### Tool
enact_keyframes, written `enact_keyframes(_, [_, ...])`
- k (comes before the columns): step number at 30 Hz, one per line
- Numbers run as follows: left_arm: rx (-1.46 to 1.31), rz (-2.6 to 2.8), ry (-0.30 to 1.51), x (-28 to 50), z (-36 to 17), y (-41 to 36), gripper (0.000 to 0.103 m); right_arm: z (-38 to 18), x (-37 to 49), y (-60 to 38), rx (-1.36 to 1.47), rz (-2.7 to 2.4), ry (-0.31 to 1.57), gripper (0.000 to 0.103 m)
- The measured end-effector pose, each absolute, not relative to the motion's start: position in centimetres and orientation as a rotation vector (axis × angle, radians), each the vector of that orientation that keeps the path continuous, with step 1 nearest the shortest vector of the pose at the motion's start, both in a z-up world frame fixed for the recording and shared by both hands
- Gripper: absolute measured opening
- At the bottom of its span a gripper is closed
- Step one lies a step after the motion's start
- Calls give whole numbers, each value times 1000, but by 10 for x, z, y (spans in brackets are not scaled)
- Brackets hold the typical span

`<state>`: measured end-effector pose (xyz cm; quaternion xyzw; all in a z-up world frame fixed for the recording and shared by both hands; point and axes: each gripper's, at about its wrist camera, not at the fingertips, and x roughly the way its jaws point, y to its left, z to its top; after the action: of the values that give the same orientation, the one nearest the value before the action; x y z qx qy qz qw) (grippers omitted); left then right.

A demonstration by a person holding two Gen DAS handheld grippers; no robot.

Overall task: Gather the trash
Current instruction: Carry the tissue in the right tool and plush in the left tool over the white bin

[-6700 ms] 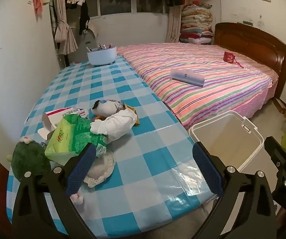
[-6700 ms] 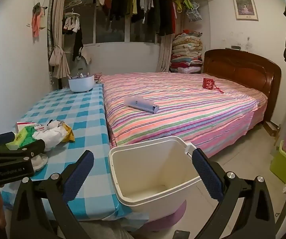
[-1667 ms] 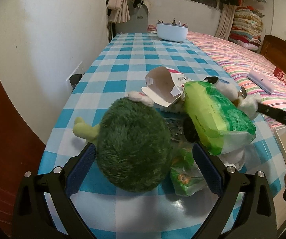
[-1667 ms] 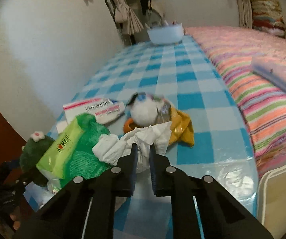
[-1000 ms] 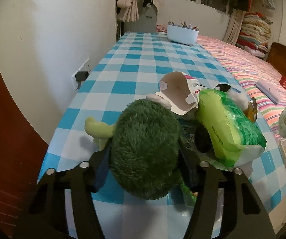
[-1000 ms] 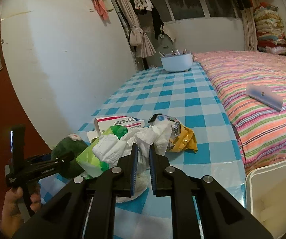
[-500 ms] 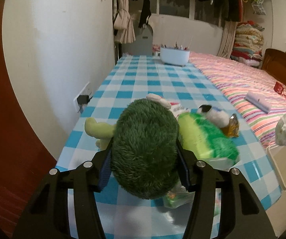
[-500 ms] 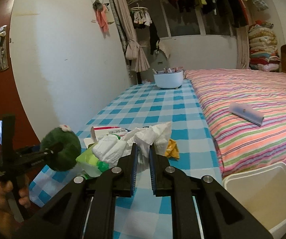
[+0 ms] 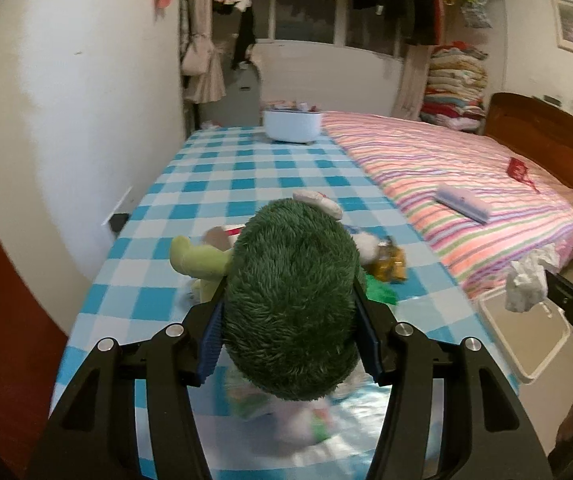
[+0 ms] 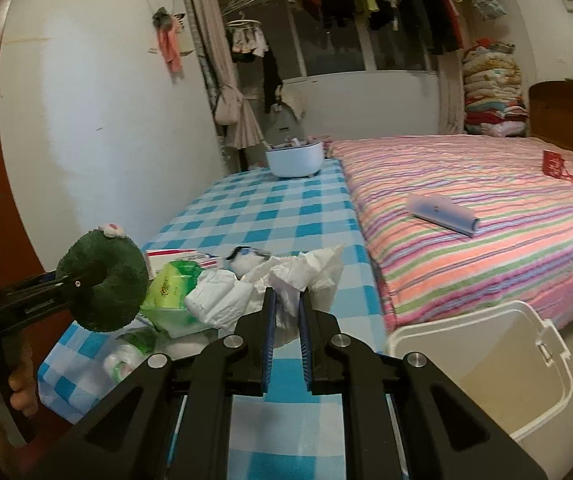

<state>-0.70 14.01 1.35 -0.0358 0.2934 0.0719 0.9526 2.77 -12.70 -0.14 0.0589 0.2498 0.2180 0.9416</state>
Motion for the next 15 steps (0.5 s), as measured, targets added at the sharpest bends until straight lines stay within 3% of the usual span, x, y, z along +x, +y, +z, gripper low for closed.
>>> enact_keyframes(15, [-2, -121, 609, 12, 1, 43, 56, -13, 13, -189, 149, 216, 502, 11])
